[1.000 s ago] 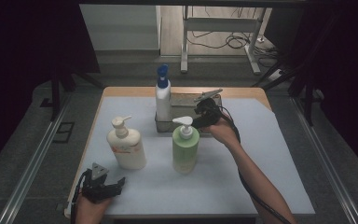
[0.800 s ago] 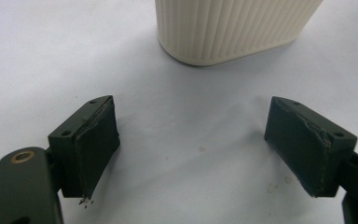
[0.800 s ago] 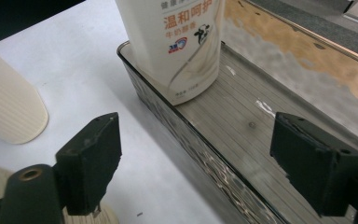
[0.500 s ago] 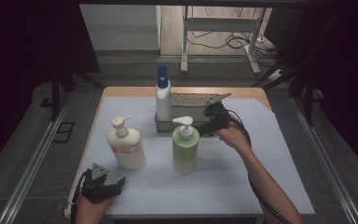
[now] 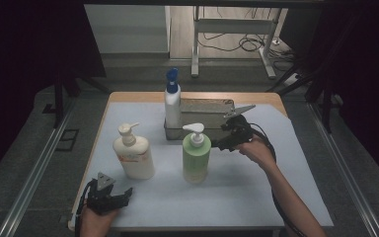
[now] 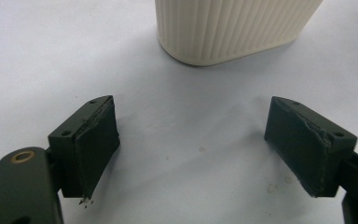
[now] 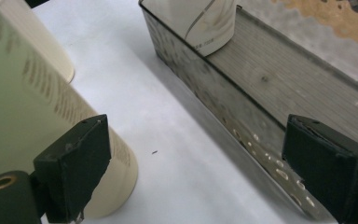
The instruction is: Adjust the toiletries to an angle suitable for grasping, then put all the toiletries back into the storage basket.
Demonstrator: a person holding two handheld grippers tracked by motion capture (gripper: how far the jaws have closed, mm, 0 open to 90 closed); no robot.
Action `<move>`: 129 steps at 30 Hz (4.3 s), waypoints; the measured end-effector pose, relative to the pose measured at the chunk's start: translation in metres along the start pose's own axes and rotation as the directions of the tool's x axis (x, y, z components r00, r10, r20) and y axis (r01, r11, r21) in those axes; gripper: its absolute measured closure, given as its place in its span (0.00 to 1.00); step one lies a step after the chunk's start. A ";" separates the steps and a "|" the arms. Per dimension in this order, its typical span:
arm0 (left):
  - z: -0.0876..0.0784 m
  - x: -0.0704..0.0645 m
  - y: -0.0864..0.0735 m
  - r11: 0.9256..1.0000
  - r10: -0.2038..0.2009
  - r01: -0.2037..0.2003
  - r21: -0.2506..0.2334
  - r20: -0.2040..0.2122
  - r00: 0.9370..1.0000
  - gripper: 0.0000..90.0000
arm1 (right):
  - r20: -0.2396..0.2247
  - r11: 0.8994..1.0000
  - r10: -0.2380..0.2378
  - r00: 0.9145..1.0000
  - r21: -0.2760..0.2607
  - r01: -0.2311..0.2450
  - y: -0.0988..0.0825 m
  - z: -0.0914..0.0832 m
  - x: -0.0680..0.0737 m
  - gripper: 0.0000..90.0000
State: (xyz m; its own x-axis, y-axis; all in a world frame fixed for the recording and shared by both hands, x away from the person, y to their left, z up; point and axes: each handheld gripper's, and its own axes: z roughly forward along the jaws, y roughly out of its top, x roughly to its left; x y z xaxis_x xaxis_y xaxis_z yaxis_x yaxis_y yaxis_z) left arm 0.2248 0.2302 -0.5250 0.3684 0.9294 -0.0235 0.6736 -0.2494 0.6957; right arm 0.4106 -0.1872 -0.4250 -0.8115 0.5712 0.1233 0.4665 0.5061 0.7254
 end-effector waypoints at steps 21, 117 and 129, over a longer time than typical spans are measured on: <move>0.000 0.000 0.000 1.000 0.001 -0.001 0.000 -0.001 1.000 0.19 | -0.006 0.996 -0.030 1.000 -0.089 0.029 -0.032 -0.026 0.018 0.04; 0.000 0.000 0.000 1.000 0.002 -0.002 -0.001 -0.001 1.000 0.19 | 0.027 0.985 -0.111 0.993 -0.128 0.114 -0.002 -0.004 0.099 0.14; 0.000 0.000 0.000 1.000 0.002 -0.002 -0.001 -0.001 1.000 0.19 | 0.056 0.987 -0.081 0.995 -0.136 0.088 0.020 -0.019 0.085 0.14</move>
State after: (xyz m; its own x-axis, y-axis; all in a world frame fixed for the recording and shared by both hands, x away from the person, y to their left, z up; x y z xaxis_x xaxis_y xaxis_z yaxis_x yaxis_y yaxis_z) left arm 0.2250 0.2303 -0.5250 0.3689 0.9292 -0.0218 0.6725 -0.2506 0.6963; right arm 0.3441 -0.1409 -0.3876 -0.8257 0.5635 0.0265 0.3414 0.4617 0.8187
